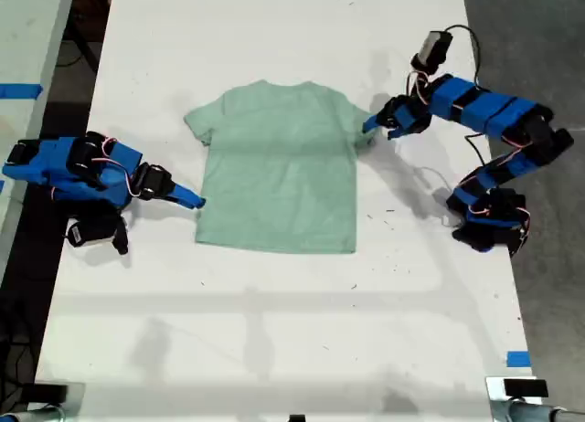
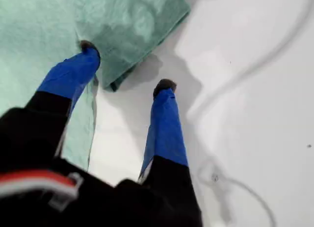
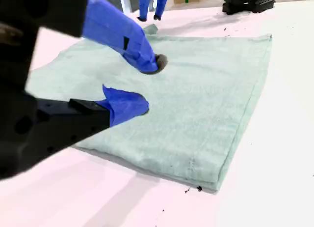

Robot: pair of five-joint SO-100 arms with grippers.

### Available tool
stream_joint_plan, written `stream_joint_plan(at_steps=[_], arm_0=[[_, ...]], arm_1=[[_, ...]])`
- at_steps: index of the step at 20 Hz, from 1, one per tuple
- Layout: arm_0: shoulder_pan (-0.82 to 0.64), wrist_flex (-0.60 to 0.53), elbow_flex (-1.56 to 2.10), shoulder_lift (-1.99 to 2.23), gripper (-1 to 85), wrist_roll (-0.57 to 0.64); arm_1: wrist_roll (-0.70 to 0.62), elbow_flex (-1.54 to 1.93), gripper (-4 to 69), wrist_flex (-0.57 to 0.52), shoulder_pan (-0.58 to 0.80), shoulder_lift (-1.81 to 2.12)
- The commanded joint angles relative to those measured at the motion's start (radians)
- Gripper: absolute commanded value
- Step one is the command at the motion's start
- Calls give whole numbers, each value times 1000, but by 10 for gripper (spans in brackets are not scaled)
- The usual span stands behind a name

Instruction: Fold t shirt

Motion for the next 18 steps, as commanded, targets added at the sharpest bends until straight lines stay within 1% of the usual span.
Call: stream_joint_plan(at_steps=[1,2,5,7,8,9,10,11,14,15,18], arm_0=[[0,-6,-3,6,98,6],[0,-6,-3,6,98,6],[0,-6,-3,6,98,6],[0,-6,-3,6,98,6],[0,-6,-3,6,98,6],[0,-6,-3,6,98,6],[0,-6,-3,6,98,6],[0,-6,-3,6,98,6],[0,-6,-3,6,98,6],[0,-6,-3,6,98,6],[0,-6,-3,6,98,6]], arm_1=[[-31,-169,241,-37,49,-114],[-40,-215,238,-34,61,-156],[-49,-339,233,21,104,-275],[-63,-374,228,14,133,-357],[-67,-380,1,5,138,-399],[-58,-380,-14,0,140,-439],[-61,-394,-14,12,140,-462],[-52,-403,-13,41,137,-454],[-63,-383,-13,43,94,-281],[-78,-385,-13,25,52,-213],[-120,-488,-13,15,-155,-101]])
